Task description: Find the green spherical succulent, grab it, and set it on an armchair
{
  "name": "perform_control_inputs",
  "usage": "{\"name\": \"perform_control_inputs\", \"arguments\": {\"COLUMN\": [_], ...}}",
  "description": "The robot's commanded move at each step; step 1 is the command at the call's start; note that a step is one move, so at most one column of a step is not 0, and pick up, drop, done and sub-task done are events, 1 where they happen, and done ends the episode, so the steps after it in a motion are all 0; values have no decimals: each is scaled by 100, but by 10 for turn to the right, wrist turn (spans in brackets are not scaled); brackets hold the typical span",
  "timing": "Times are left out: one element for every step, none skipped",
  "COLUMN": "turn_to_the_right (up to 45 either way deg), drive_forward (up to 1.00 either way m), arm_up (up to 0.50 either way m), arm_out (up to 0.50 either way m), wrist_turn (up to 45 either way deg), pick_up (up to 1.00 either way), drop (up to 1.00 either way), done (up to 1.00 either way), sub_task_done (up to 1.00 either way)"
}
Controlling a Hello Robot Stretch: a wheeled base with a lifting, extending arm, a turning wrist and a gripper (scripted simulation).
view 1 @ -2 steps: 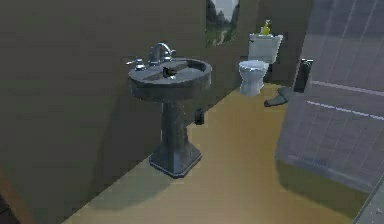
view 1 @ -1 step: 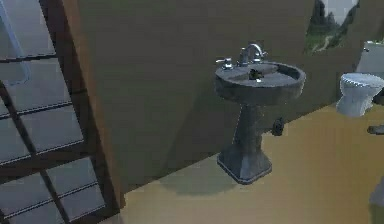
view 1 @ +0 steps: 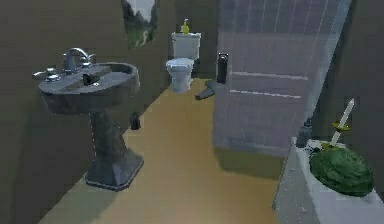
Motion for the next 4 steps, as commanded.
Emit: {"name": "perform_control_inputs", "arguments": {"turn_to_the_right": [450, 0, -450, -390], "drive_forward": [0, 40, 0, 0], "arm_up": [0, 0, 0, 0], "arm_out": [0, 0, 0, 0], "wrist_turn": [0, 0, 0, 0], "pick_up": [0, 0, 0, 0], "drop": [0, 0, 0, 0], "done": [0, 0, 0, 0], "sub_task_done": [0, 0, 0, 0]}}
